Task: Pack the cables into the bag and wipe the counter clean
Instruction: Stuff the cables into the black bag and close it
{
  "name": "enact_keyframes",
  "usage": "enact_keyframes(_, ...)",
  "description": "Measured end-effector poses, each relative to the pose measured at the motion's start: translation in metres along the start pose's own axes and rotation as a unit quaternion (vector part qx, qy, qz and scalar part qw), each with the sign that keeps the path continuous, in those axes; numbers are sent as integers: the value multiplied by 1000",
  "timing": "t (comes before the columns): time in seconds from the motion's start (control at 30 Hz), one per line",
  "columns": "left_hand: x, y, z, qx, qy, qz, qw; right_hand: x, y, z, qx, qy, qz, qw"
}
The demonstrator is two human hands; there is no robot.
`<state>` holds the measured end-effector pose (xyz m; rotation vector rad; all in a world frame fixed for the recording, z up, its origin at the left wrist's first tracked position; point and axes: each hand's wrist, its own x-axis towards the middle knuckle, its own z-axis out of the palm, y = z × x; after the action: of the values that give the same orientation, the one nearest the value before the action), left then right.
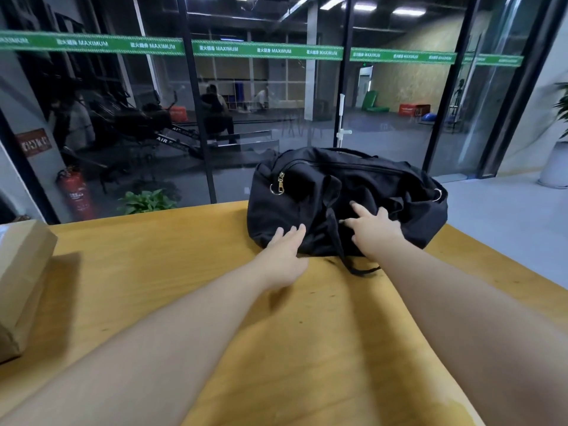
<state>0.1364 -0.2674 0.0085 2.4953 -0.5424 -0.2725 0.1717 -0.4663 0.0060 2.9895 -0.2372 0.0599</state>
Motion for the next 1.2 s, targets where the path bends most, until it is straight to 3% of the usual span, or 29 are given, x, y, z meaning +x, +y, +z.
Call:
enact_keyframes(0.33, 16, -6, 1, -47, 0, 8, 999, 32, 37, 7, -115, 2, 61, 992)
enact_keyframes(0.5, 3, -3, -1, -50, -1, 4, 999, 23, 39, 10, -120, -6, 65, 991)
enact_keyframes(0.67, -26, -9, -8, 27, 57, 2, 998, -13, 20, -5, 18, 46, 63, 997)
enact_keyframes(0.8, -63, -14, -31, 101, 129, 12, 986, -53, -16, -31, 187, 109, 56, 975)
enact_keyframes(1.03, -145, -52, -72, 169, 271, 44, 947, -120, -114, -71, 334, 144, -88, 927)
enact_keyframes(1.2, -200, -106, -98, 174, 327, -12, 929, -159, -196, -82, 372, 140, -187, 898)
